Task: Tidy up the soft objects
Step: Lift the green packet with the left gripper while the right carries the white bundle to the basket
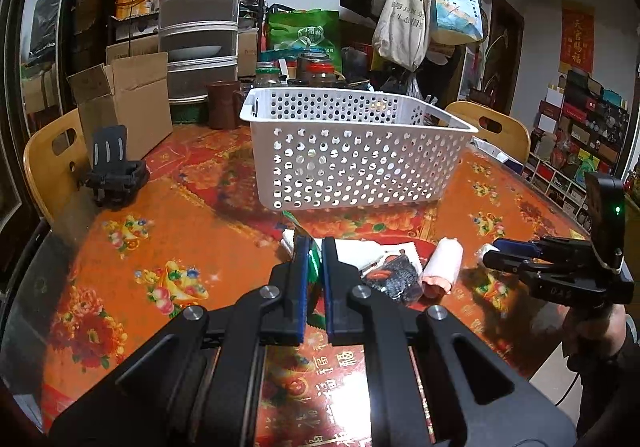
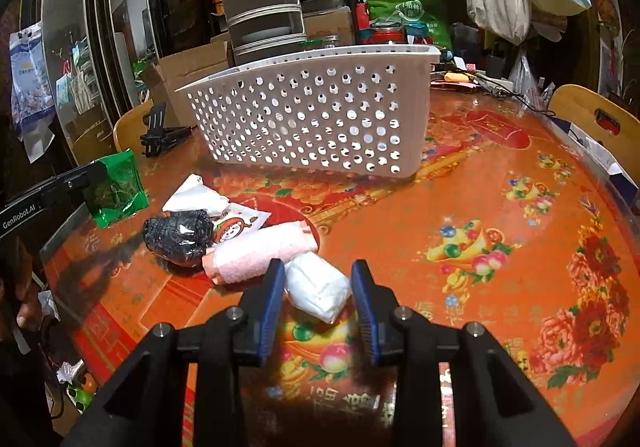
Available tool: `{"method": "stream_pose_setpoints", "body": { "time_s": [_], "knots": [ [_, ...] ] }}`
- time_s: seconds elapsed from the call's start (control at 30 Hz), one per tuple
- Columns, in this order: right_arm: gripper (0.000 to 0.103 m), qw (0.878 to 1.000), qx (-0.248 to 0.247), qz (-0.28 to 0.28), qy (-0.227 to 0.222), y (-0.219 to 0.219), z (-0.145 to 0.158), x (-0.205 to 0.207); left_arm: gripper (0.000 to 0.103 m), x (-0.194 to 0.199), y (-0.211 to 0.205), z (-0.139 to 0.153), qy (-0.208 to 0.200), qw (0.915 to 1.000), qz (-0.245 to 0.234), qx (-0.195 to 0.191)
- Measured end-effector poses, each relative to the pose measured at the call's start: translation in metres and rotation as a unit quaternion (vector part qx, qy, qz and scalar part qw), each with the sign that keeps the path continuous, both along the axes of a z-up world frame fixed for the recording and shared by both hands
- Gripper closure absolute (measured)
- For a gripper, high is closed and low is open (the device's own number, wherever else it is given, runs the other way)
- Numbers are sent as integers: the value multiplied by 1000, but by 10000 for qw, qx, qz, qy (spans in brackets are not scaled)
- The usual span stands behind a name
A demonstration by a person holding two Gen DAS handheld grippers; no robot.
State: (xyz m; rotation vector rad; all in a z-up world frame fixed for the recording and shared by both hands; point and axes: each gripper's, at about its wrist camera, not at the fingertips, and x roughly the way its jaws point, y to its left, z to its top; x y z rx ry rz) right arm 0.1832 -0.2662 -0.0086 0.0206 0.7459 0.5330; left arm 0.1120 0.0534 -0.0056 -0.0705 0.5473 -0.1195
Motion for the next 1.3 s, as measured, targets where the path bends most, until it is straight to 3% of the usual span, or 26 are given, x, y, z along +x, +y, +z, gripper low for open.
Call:
{"method": "stream_pose_setpoints", "body": {
  "time_s": [0.33,0.73,1.03,1.3],
  "knots": [
    [70,9997,0,-25,-227,-4,17,-10,98,-3,2,17,-154,9999,2,-55],
    [70,9989,-58,-67,-458,-11,66,4,98,4,0,67,-682,9976,-137,34],
    [70,9967,-175,-10,-791,-11,123,32,98,32,-5,118,-1007,9945,-294,37],
    [70,9972,-322,144,-656,6,157,91,98,89,-12,150,-921,9950,-398,-6]
  ]
}}
